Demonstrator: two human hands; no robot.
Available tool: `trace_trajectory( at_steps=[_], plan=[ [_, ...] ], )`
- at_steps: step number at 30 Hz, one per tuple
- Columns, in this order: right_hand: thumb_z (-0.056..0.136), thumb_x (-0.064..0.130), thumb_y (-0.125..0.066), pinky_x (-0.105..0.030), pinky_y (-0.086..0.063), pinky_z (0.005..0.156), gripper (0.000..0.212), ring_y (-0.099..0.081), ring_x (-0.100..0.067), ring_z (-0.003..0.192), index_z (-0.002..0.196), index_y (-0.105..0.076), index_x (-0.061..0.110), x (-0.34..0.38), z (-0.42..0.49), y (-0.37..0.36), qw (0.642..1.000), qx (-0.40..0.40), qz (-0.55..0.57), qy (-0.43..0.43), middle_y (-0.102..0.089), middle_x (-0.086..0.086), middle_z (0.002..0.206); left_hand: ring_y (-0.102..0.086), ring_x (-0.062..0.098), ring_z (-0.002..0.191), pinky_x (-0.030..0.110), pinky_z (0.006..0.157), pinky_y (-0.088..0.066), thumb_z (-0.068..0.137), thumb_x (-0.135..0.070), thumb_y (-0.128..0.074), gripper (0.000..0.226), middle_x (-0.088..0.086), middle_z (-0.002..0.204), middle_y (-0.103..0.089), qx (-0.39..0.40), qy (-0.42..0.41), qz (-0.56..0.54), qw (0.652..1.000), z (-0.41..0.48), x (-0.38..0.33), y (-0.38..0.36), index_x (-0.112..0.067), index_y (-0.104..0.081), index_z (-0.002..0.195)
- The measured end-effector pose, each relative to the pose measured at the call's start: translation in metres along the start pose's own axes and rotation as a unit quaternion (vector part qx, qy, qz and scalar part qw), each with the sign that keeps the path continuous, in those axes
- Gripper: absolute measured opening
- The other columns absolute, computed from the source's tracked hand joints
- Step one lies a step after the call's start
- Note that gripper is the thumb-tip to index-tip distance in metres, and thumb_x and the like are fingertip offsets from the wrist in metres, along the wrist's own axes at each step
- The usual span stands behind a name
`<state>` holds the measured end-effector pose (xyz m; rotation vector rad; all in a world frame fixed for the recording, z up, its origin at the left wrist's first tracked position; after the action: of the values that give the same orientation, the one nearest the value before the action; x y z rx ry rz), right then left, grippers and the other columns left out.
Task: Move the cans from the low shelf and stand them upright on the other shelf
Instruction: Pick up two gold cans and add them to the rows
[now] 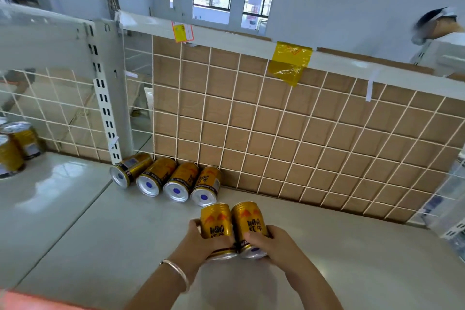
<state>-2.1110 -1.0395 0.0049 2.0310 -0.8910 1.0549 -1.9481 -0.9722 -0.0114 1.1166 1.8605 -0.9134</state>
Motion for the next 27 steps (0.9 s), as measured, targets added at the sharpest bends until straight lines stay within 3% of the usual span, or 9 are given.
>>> trace_trajectory(
  at_steps=[4, 8, 12, 16, 19, 22, 24, 27],
  plan=[
    [0.054, 0.051, -0.071, -0.026, -0.056, 0.077, 0.059, -0.07, -0.016, 0.091, 0.102, -0.065, 0.017, 0.009, -0.005, -0.019, 0.998, 0.054, -0.007, 0.03, -0.073, -0.005, 0.099, -0.067, 0.034, 0.091, 0.047, 0.081, -0.056, 0.034, -0.019, -0.089, 0.093, 0.02, 0.105, -0.064, -0.021, -0.044, -0.046, 0.998, -0.014, -0.001, 0.019, -0.009, -0.046, 0.115],
    [0.056, 0.042, -0.072, -0.023, -0.055, 0.071, 0.057, -0.07, -0.015, 0.089, 0.104, -0.061, 0.016, 0.017, -0.007, -0.042, 0.994, 0.103, -0.002, 0.044, -0.072, -0.005, 0.1, -0.066, 0.031, 0.073, 0.036, 0.068, -0.054, 0.045, -0.018, -0.081, 0.055, 0.022, 0.085, -0.066, -0.01, -0.085, -0.067, 0.994, -0.037, -0.001, 0.038, 0.002, -0.064, 0.094],
    [0.056, 0.04, -0.069, -0.028, -0.057, 0.075, 0.06, -0.07, -0.016, 0.089, 0.108, -0.055, 0.014, 0.027, -0.014, -0.075, 0.988, 0.147, -0.016, 0.052, -0.069, -0.008, 0.105, -0.063, 0.03, 0.066, 0.036, 0.067, -0.052, 0.039, -0.02, -0.082, 0.045, 0.019, 0.075, -0.064, -0.052, -0.1, -0.109, 0.988, -0.063, 0.004, 0.062, -0.005, -0.067, 0.078],
    [0.054, 0.035, -0.071, -0.032, -0.057, 0.069, 0.07, -0.071, -0.025, 0.083, 0.115, -0.053, 0.005, 0.035, -0.021, -0.117, 0.98, 0.192, 0.006, 0.048, -0.07, -0.017, 0.103, -0.063, 0.029, 0.067, 0.036, 0.066, -0.053, 0.038, -0.02, -0.082, 0.053, 0.018, 0.074, -0.064, -0.091, -0.125, -0.14, 0.978, -0.09, 0.005, 0.095, -0.003, -0.065, 0.086],
    [0.042, 0.04, -0.073, -0.036, -0.056, 0.074, 0.079, -0.072, -0.024, 0.077, 0.112, -0.056, 0.006, 0.045, -0.031, -0.154, 0.971, 0.232, 0.013, 0.061, -0.073, -0.012, 0.089, -0.063, 0.03, 0.069, 0.037, 0.068, -0.052, 0.039, -0.02, -0.083, 0.056, 0.018, 0.074, -0.063, -0.11, -0.145, -0.15, 0.972, -0.109, 0.005, 0.129, -0.001, -0.063, 0.088],
    [0.042, 0.035, -0.072, -0.04, -0.053, 0.077, 0.063, -0.07, -0.023, 0.071, 0.098, -0.061, 0.009, 0.057, -0.045, -0.193, 0.96, 0.266, 0.036, 0.074, -0.073, -0.01, 0.078, -0.063, 0.031, 0.072, 0.04, 0.073, -0.052, 0.039, -0.017, -0.085, 0.056, 0.018, 0.075, -0.064, -0.128, -0.148, -0.168, 0.966, -0.131, 0.007, 0.166, -0.002, -0.062, 0.088],
    [0.052, 0.022, -0.072, -0.039, -0.051, 0.073, 0.047, -0.068, -0.027, 0.069, 0.095, -0.06, 0.007, 0.06, -0.052, -0.222, 0.954, 0.285, 0.073, 0.064, -0.071, -0.014, 0.076, -0.065, 0.029, 0.068, 0.036, 0.067, -0.053, 0.037, -0.017, -0.084, 0.061, 0.017, 0.074, -0.065, -0.149, -0.152, -0.178, 0.961, -0.146, 0.009, 0.192, 0.0, -0.062, 0.091],
    [0.054, 0.017, -0.074, -0.044, -0.05, 0.079, 0.057, -0.066, -0.033, 0.073, 0.106, -0.056, 0.003, 0.063, -0.062, -0.269, 0.953, 0.278, 0.118, 0.028, -0.068, -0.021, 0.082, -0.065, 0.026, 0.064, 0.033, 0.063, -0.053, 0.034, -0.02, -0.083, 0.068, 0.016, 0.073, -0.065, -0.181, -0.154, -0.183, 0.954, -0.172, 0.009, 0.233, 0.003, -0.062, 0.094]
  ],
)
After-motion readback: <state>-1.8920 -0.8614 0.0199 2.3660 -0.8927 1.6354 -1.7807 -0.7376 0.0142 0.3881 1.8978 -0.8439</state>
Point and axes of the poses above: each hand's wrist, its own z-axis towards the middle knuckle, its own y-axis out of the back of the hand, x = y × z, the point moved 2 cm from there along z, towards the middle knuckle
